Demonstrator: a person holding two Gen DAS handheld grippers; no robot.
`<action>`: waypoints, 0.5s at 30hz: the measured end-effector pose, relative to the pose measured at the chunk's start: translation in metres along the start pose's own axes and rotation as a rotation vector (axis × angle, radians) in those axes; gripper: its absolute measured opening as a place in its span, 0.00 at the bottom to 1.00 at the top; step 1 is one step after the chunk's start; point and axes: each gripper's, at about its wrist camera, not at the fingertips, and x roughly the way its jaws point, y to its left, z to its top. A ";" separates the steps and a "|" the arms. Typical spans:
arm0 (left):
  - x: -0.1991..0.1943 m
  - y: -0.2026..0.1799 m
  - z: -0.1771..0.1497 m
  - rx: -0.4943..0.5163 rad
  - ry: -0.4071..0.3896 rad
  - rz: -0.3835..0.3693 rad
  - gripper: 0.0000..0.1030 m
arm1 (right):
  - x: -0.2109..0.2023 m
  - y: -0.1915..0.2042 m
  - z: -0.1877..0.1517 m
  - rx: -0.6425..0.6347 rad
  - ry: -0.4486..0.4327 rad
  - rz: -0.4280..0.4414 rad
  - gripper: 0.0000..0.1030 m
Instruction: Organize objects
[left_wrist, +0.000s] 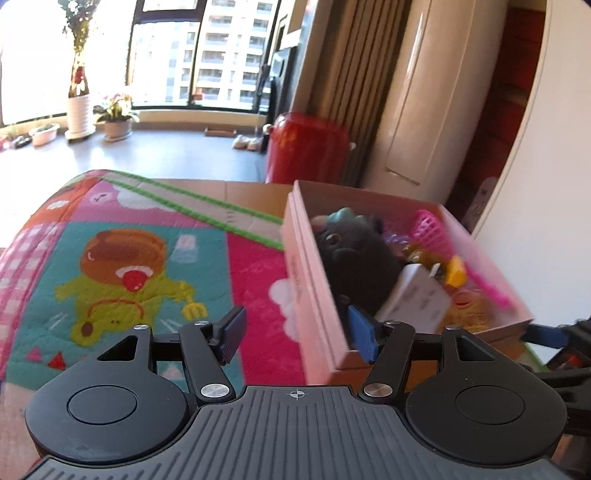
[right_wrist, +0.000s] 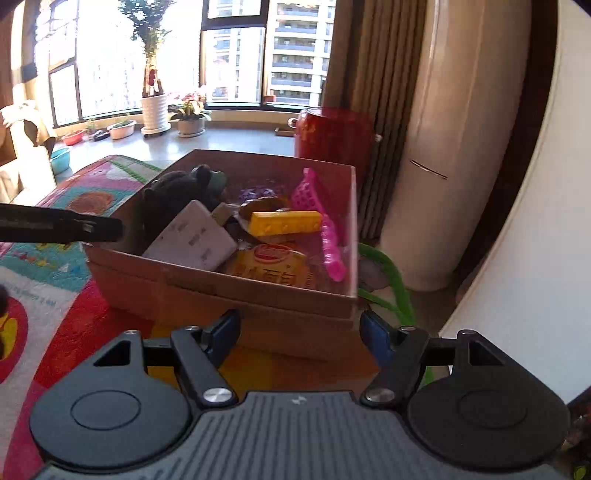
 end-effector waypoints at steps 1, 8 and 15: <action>-0.001 0.002 0.000 0.004 -0.003 0.016 0.69 | 0.000 0.003 0.000 -0.008 -0.005 -0.006 0.71; -0.006 0.049 0.003 -0.033 -0.068 0.118 0.96 | 0.017 0.029 0.015 -0.023 -0.014 0.032 0.71; 0.000 0.102 0.017 -0.092 -0.131 0.174 0.98 | 0.054 0.083 0.047 -0.055 -0.018 0.045 0.72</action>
